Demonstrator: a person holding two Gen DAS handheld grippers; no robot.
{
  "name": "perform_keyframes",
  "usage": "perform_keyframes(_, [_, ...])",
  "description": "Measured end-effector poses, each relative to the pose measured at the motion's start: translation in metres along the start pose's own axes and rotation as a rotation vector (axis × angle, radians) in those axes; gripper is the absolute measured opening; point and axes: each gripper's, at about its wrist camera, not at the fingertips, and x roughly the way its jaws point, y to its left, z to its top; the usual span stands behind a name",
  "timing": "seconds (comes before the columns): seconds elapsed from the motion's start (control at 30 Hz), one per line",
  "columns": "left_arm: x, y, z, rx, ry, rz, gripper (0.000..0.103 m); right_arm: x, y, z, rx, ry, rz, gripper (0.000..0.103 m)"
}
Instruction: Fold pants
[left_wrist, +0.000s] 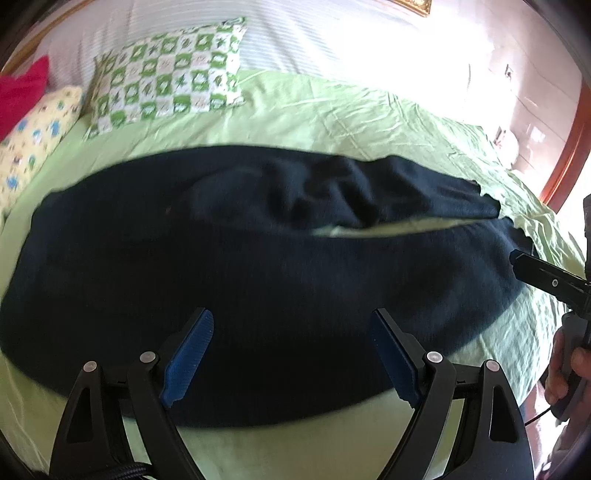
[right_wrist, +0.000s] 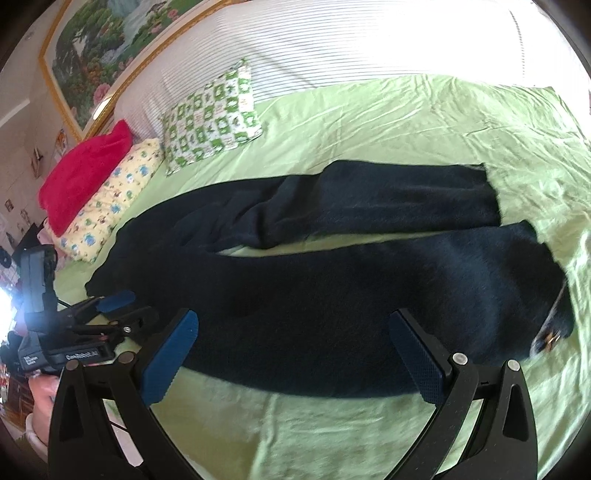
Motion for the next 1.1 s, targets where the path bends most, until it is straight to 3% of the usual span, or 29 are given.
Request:
perform_keyframes(0.13, [0.010,0.002,0.023,0.007,0.013,-0.012,0.087,0.000,-0.019,0.013,0.034,-0.011,-0.011,0.102])
perform_keyframes(0.47, [0.048,-0.008,0.091,0.114,0.043,-0.024,0.087,0.005,-0.067,0.057,0.070,-0.014,-0.080,0.077])
perform_keyframes(0.77, [0.098,-0.028,0.148,0.245,0.109,-0.090,0.087,0.016,-0.105,0.094,0.107,0.006,-0.126,0.076])
perform_keyframes(1.1, [0.161,-0.045,0.186,0.428,0.178,-0.111,0.087,0.040,-0.140,0.113,0.138,0.078,-0.137,0.076])
